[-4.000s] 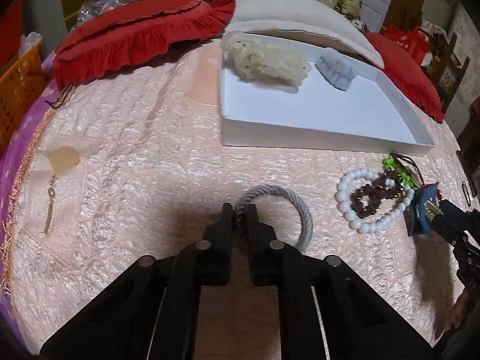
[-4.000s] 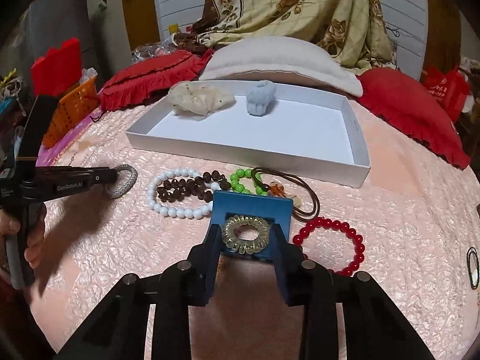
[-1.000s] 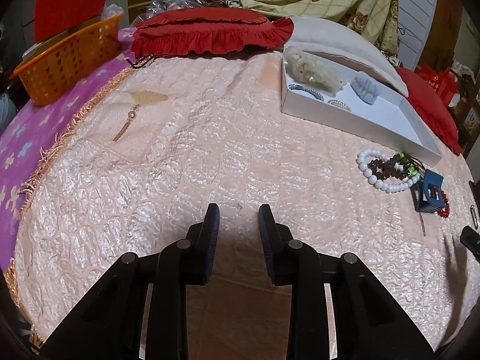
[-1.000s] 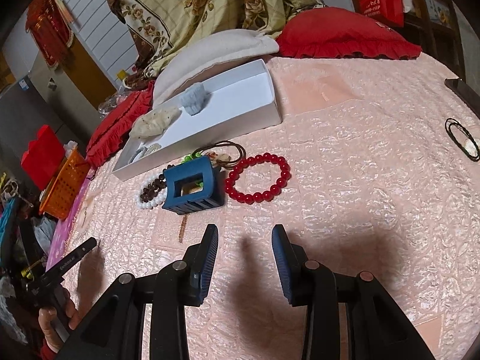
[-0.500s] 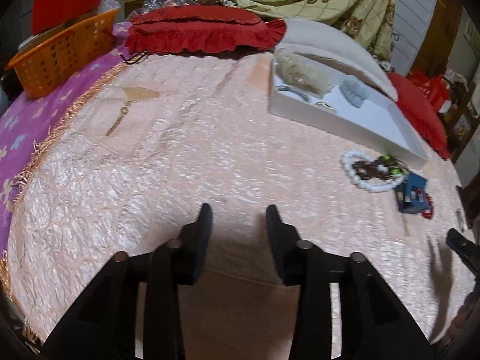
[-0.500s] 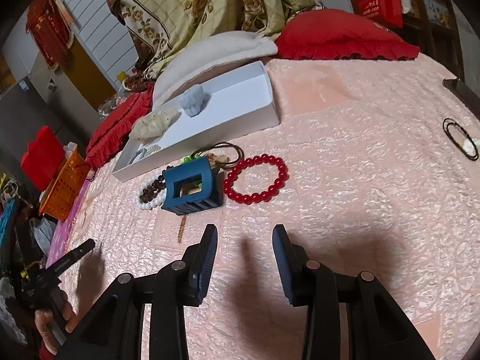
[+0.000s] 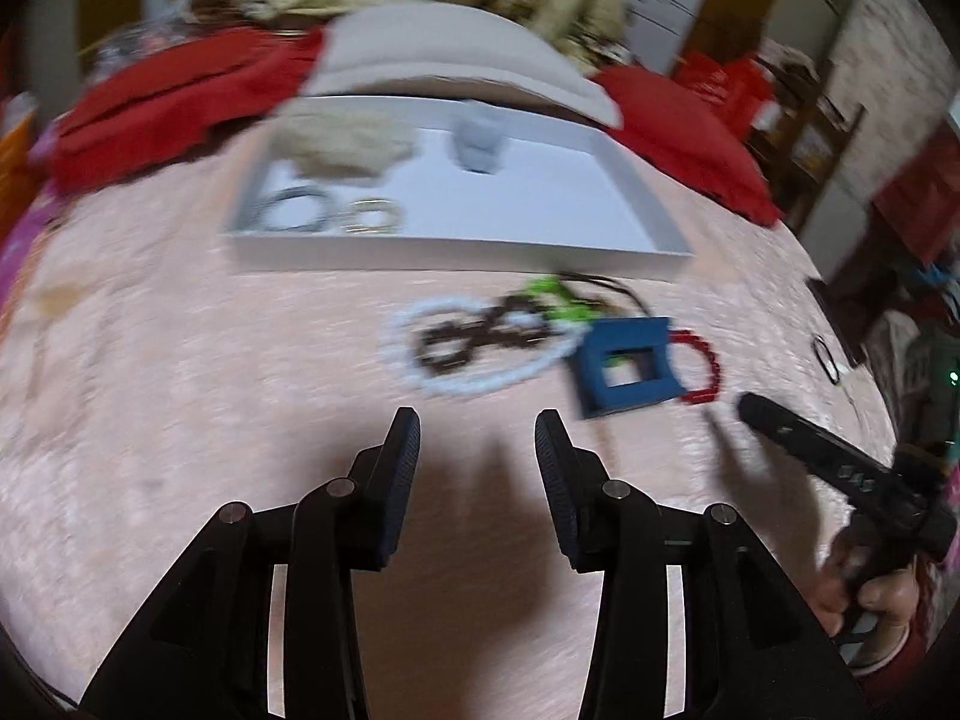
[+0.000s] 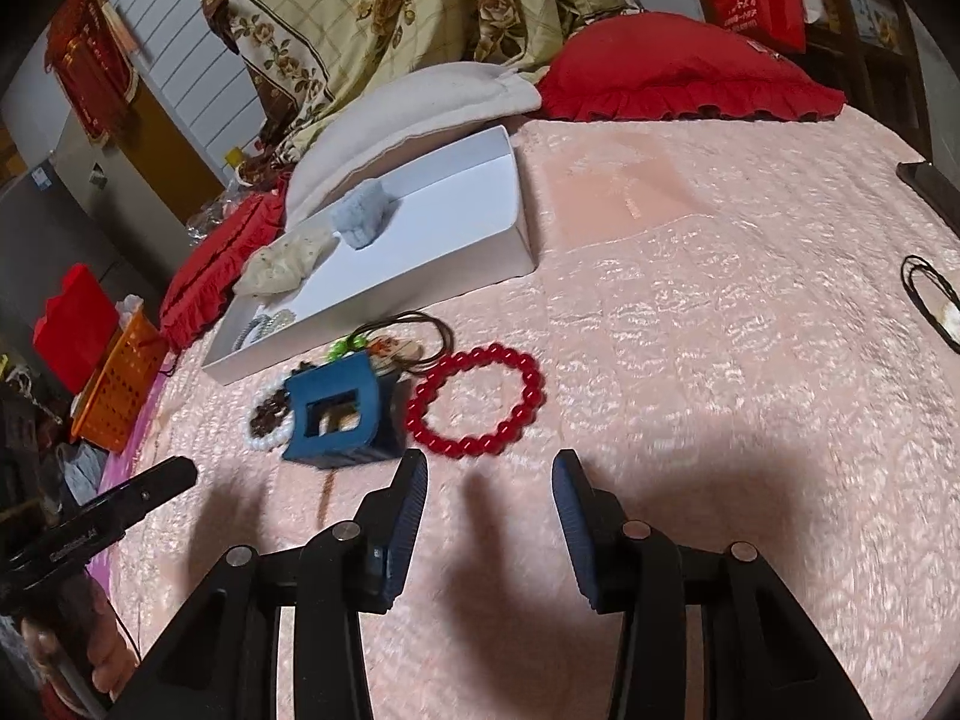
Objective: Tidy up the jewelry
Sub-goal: 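Grasp the blue claw clip with the left tool while the right tool grasps the red bead bracelet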
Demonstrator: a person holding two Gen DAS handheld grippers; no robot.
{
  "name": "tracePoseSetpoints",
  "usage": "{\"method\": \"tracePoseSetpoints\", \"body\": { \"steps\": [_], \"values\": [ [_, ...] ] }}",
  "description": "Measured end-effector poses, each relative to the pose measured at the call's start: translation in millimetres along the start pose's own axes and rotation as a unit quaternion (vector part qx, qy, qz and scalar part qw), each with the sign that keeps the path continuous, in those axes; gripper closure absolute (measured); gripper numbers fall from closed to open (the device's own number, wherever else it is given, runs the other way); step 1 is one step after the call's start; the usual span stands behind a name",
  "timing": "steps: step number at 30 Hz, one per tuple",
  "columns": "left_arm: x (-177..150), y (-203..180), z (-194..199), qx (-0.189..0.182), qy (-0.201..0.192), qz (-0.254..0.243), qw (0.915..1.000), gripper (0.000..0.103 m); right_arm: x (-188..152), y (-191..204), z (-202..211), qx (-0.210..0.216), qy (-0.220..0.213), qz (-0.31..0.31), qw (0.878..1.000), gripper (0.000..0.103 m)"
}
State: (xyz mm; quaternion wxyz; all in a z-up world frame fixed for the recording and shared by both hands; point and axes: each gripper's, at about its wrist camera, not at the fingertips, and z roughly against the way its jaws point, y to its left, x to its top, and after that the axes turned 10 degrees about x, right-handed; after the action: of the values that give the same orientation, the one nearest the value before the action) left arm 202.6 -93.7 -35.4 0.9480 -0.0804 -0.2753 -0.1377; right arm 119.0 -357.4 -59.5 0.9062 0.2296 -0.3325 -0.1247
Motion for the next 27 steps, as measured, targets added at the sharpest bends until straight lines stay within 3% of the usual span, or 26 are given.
{"method": "tracePoseSetpoints", "body": {
  "steps": [5,11,13,15,18,21,23,27],
  "values": [
    [27,-50,-25,0.003,-0.007,-0.080,0.9968,0.064,13,-12,-12,-0.009,0.003,-0.002,1.000,0.061],
    [42,-77,-50,0.000,-0.002,-0.158,0.9875,0.064,26,-14,-25,-0.013,0.004,0.016,1.000,0.061],
    [40,-80,-53,-0.008,0.009,-0.171,0.9852,0.070,29,-12,-29,-0.014,0.006,0.028,1.000,0.061],
    [36,-81,-49,-0.004,0.009,-0.175,0.9845,0.082,30,-8,-33,-0.020,0.005,0.044,0.999,0.061],
    [29,-78,-41,-0.022,0.016,-0.160,0.9868,0.088,30,-2,-39,-0.032,0.009,0.070,0.997,0.061],
    [25,-76,-38,-0.033,0.019,-0.146,0.9885,0.089,29,5,-44,-0.048,0.020,0.101,0.993,0.075],
    [24,-79,-36,-0.032,0.018,-0.144,0.9889,0.089,28,7,-47,-0.049,0.028,0.110,0.992,0.094],
    [21,-87,-36,-0.017,0.015,-0.143,0.9894,0.087,25,4,-43,-0.042,0.029,0.101,0.994,0.094]
  ]
}}
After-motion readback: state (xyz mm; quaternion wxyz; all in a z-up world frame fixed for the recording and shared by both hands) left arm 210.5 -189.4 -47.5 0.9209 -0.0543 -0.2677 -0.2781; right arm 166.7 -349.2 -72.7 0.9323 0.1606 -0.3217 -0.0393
